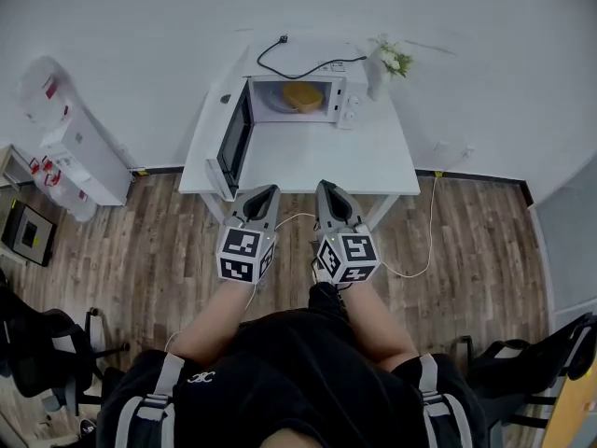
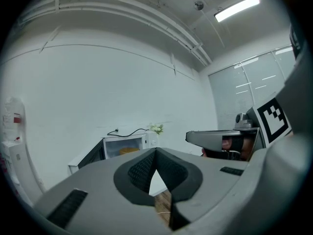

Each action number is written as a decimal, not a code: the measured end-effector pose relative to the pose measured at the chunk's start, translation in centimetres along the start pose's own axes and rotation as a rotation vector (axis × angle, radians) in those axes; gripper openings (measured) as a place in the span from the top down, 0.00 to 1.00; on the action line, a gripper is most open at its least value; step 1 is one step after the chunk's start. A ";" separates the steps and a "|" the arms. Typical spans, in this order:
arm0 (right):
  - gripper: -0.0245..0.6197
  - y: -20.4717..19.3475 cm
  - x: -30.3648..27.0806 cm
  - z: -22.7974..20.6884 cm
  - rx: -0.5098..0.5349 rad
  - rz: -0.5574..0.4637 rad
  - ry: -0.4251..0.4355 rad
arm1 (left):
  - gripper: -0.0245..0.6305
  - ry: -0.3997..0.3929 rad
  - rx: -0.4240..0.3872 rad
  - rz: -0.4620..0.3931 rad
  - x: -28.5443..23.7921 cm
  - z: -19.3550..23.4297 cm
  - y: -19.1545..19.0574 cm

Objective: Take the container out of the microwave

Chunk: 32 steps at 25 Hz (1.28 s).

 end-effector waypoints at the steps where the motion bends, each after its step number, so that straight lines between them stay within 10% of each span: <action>1: 0.96 0.1 -1.0 -0.7 -0.001 0.001 0.004 | 0.95 0.003 0.001 0.001 -1.0 0.4 0.2; 32: 0.96 2.2 -31.5 -22.2 0.055 0.206 0.181 | 0.95 0.128 0.098 0.114 -33.4 10.8 7.4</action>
Point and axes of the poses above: the fingertips, and each gripper's own axes: x backward along the fingers, z to its left, y out of its top, the point moved 4 cm from there along x, backward along the fingers, and after that the axes turned 10 degrees about z, right-handed, at the moved point
